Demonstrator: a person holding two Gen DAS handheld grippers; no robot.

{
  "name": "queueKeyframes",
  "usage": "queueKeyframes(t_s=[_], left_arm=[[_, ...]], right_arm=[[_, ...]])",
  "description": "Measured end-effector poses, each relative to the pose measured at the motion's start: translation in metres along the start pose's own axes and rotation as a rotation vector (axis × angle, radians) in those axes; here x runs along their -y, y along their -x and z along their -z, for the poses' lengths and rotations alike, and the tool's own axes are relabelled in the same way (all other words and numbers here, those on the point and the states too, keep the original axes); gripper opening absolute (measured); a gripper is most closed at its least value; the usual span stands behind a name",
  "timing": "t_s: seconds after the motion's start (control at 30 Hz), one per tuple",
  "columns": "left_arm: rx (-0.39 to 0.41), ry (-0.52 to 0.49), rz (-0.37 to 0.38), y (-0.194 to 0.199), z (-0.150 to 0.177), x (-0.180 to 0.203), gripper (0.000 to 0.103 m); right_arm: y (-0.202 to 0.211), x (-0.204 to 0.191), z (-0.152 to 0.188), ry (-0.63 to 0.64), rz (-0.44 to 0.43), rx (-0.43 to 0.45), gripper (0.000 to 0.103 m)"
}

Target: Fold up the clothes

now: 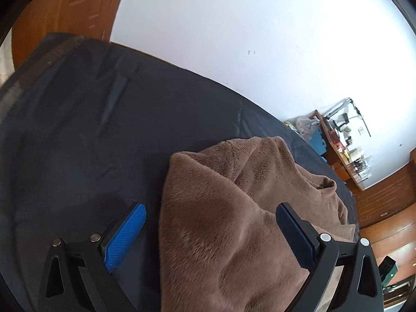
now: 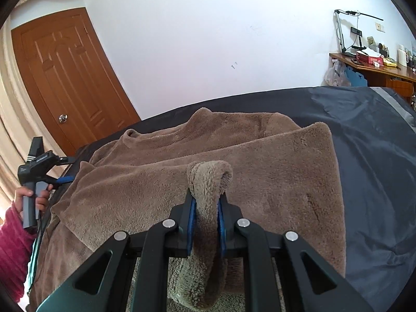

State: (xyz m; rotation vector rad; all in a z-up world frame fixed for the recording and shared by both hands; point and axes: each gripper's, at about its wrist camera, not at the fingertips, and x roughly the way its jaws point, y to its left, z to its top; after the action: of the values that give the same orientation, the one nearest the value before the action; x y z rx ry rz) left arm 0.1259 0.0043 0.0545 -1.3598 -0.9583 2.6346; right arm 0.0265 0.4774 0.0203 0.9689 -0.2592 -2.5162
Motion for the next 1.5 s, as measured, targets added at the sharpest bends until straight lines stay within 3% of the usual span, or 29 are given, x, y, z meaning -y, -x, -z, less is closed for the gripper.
queueKeyframes(t_s=[0.13,0.17,0.23,0.27,0.3,0.4,0.5,0.57,0.7,0.83,0.9,0.93,0.97,1.03,1.1,1.13,1.23,1.37,1.5], left_arm=[[0.016,-0.017,-0.044,-0.01,0.004,0.003,0.101],[0.019,-0.016,-0.069,-0.01,0.004,0.003,0.095],[0.033,-0.006,-0.141,-0.008,0.003,0.002,0.068],[0.041,0.0,-0.177,-0.007,0.003,0.001,0.047],[0.043,0.018,-0.186,-0.006,0.003,-0.002,0.037],[0.062,0.026,-0.199,-0.003,0.006,-0.003,0.03],[0.088,-0.002,-0.246,-0.004,0.01,0.005,0.029],[0.104,-0.012,-0.271,-0.004,0.012,0.009,0.029],[0.114,-0.033,-0.289,-0.004,0.012,0.014,0.03],[0.113,-0.081,-0.313,-0.008,0.017,0.026,0.031],[0.102,-0.074,-0.315,-0.006,0.017,0.028,0.034],[0.103,-0.071,-0.306,0.0,0.017,0.029,0.034],[0.106,-0.068,-0.296,0.005,0.018,0.03,0.034],[0.123,-0.079,-0.281,0.016,0.021,0.036,0.035],[0.152,-0.141,-0.269,0.032,0.033,0.053,0.059],[0.16,-0.17,-0.255,0.039,0.042,0.061,0.062],[0.122,-0.281,-0.194,0.05,0.062,0.086,0.066],[0.02,-0.387,-0.174,0.043,0.089,0.105,0.066],[-0.046,-0.428,-0.226,0.023,0.109,0.101,0.067]], right_arm=[[0.001,-0.002,0.0,0.011,0.008,0.004,0.016],[0.002,-0.003,0.001,0.014,0.012,0.007,0.016],[0.005,-0.005,0.0,0.024,0.03,0.021,0.016],[0.01,-0.008,-0.003,0.032,0.039,0.037,0.016],[0.018,-0.012,-0.008,0.04,0.04,0.065,0.016],[0.043,-0.028,-0.026,0.093,0.041,0.157,0.016],[0.057,-0.053,-0.043,0.211,0.07,0.218,0.016],[0.046,-0.061,-0.046,0.28,0.141,0.21,0.016],[-0.004,-0.039,-0.039,0.264,0.248,0.069,0.016],[-0.042,-0.016,-0.024,0.213,0.269,-0.094,0.018],[-0.044,-0.013,-0.024,0.201,0.282,-0.11,0.026],[-0.041,-0.013,-0.025,0.198,0.291,-0.103,0.04],[-0.038,-0.014,-0.026,0.195,0.3,-0.093,0.061],[-0.024,-0.015,-0.029,0.183,0.307,-0.05,0.078],[-0.007,-0.02,-0.031,0.178,0.291,-0.016,0.078],[0.001,-0.023,-0.033,0.179,0.278,-0.002,0.078],[0.017,-0.041,-0.028,0.227,0.235,0.003,0.078],[0.009,-0.064,-0.013,0.312,0.193,-0.073,0.078],[-0.013,-0.068,0.003,0.337,0.194,-0.174,0.078]])
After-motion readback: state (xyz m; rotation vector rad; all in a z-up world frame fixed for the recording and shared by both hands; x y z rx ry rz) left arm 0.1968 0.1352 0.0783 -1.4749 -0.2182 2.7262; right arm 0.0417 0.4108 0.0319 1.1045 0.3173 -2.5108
